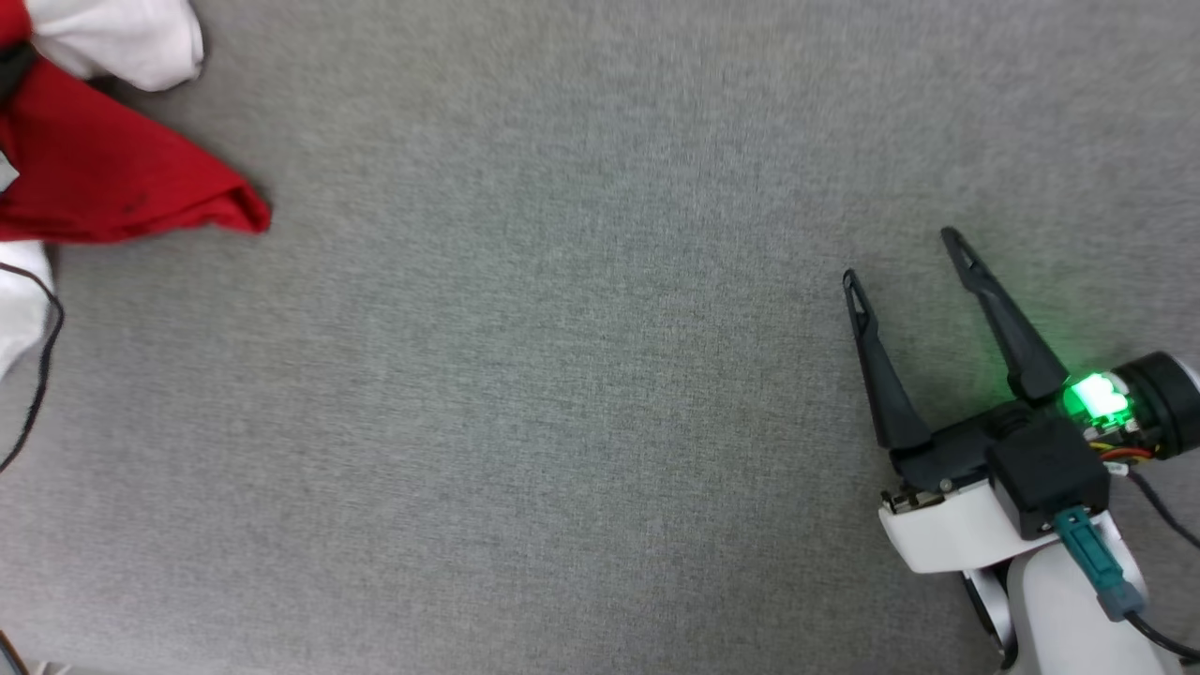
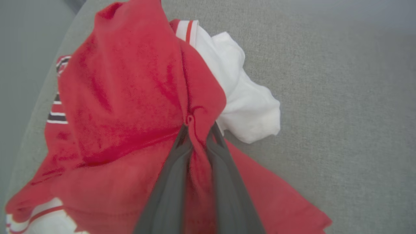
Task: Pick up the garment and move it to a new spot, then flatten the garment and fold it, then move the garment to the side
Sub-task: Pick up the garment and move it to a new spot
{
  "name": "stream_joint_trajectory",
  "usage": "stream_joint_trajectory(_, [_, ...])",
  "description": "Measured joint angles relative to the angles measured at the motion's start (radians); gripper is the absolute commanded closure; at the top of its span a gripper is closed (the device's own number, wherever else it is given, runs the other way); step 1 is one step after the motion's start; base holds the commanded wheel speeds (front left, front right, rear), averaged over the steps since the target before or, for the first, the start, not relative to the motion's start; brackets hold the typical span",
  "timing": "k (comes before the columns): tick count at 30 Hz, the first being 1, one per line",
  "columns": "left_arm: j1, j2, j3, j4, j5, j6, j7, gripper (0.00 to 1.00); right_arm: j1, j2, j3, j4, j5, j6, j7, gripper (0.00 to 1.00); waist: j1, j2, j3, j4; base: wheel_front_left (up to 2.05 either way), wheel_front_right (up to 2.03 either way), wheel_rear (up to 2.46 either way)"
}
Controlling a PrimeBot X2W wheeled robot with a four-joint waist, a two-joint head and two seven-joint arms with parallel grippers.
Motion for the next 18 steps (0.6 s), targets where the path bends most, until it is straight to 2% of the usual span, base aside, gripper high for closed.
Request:
stream_joint_trajectory(5, [0.021, 0.037, -0.067, -0.061, 0.044, 0.0, -0.174, 1.0, 0.021, 0.007, -0.008, 0.035, 0.015, 0.0, 0.003, 0.0, -0.0001, 0.0, -0.102, -0.005, 0.0, 0.0, 0.0])
stream_joint_trajectory(11, [0.052, 0.059, -0.168, -0.154, 0.067, 0.0, -0.3, 1.0, 0.044, 0.02, -0.021, 0.06, 0.04, 0.0, 0.003, 0.0, -0.0001, 0.0, -0.232, -0.019, 0.0, 0.0, 0.0])
stream_joint_trajectory(14, [0.066, 0.047, -0.207, -0.198, 0.062, 0.0, -0.331, 1.0, 0.059, 0.025, -0.03, 0.066, 0.05, 0.0, 0.003, 0.0, -0.0002, 0.0, -0.291, -0.031, 0.0, 0.0, 0.0])
stream_joint_trajectory(18, [0.09, 0.001, -0.244, -0.249, 0.045, 0.0, -0.353, 1.0, 0.077, 0.03, -0.043, 0.068, 0.058, 0.0, 0.003, 0.0, -0.0002, 0.0, -0.357, -0.055, 0.0, 0.0, 0.0])
